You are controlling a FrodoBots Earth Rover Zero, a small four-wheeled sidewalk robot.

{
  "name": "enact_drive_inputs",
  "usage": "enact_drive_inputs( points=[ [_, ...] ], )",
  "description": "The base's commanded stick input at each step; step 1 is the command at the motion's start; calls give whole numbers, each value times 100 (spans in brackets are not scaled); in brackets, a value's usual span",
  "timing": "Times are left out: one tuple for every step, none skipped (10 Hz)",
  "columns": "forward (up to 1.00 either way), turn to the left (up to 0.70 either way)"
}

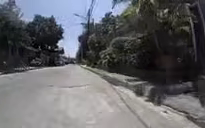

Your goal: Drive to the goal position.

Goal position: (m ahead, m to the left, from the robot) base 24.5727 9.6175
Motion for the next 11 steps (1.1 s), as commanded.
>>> enact_drive_inputs(
  points=[
    [100,41],
    [100,41],
    [100,41],
    [100,37],
    [100,30],
    [100,23],
    [100,16],
    [100,9],
    [100,2],
    [100,-3],
    [100,-31]
  ],
)
